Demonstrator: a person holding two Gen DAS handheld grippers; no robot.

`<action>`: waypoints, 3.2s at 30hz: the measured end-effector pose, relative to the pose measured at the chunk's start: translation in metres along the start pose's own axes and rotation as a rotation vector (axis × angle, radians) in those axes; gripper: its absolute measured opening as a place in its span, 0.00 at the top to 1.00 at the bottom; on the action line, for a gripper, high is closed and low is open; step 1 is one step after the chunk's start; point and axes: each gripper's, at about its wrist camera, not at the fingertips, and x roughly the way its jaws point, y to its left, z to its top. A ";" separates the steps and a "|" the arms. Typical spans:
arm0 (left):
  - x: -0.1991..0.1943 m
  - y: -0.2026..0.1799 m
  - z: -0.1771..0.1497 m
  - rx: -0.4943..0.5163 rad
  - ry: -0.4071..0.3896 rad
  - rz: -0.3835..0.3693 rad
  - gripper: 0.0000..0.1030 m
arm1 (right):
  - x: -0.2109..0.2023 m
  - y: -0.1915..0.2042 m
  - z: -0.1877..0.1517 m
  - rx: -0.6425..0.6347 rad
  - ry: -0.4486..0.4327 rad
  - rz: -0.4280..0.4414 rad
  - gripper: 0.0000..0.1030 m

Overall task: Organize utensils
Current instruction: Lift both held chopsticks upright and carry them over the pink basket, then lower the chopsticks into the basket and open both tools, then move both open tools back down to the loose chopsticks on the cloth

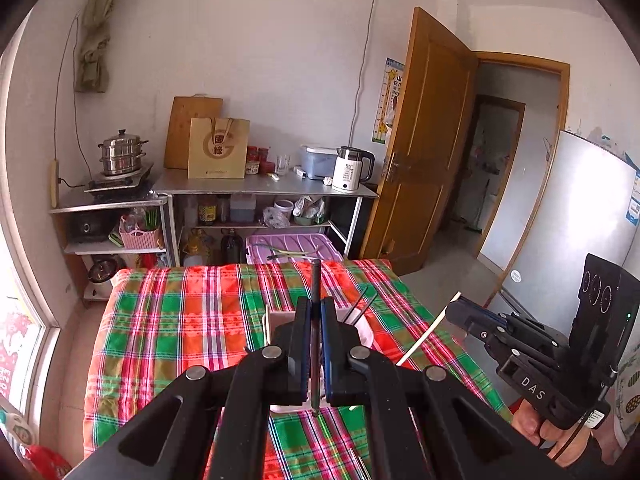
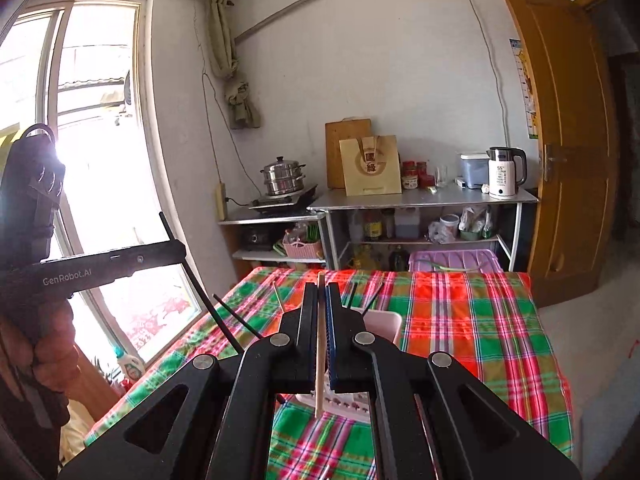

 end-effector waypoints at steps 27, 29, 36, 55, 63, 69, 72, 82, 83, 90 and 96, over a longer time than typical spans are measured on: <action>0.100 0.038 0.001 -0.030 0.062 0.029 0.96 | 0.081 -0.004 -0.016 0.008 0.057 -0.007 0.97; 0.108 0.040 -0.006 -0.027 0.086 0.037 0.96 | 0.085 -0.006 -0.021 0.009 0.076 -0.007 0.97; 0.124 0.047 -0.018 -0.053 0.141 0.049 0.96 | 0.096 -0.009 -0.039 0.014 0.146 -0.011 0.96; 0.050 0.035 -0.033 -0.056 0.003 0.045 0.85 | 0.043 -0.005 -0.044 -0.026 0.101 -0.033 0.88; 0.006 0.017 -0.087 -0.055 -0.029 0.018 0.85 | -0.009 -0.003 -0.071 -0.037 0.079 -0.061 0.87; -0.014 -0.006 -0.137 -0.027 -0.010 0.013 0.85 | -0.046 -0.004 -0.101 -0.032 0.081 -0.080 0.87; -0.019 -0.015 -0.160 -0.022 0.014 0.003 0.85 | -0.061 -0.009 -0.118 -0.008 0.092 -0.079 0.87; -0.021 -0.030 -0.214 -0.030 0.089 -0.014 0.85 | -0.086 -0.026 -0.155 0.047 0.143 -0.117 0.87; -0.020 -0.030 -0.215 -0.032 0.095 -0.017 0.85 | -0.085 -0.027 -0.157 0.050 0.147 -0.118 0.87; -0.009 -0.034 -0.222 -0.036 0.130 -0.025 0.85 | -0.078 -0.037 -0.166 0.066 0.185 -0.127 0.87; 0.005 -0.032 -0.225 -0.043 0.160 -0.029 0.83 | -0.067 -0.044 -0.176 0.080 0.227 -0.138 0.87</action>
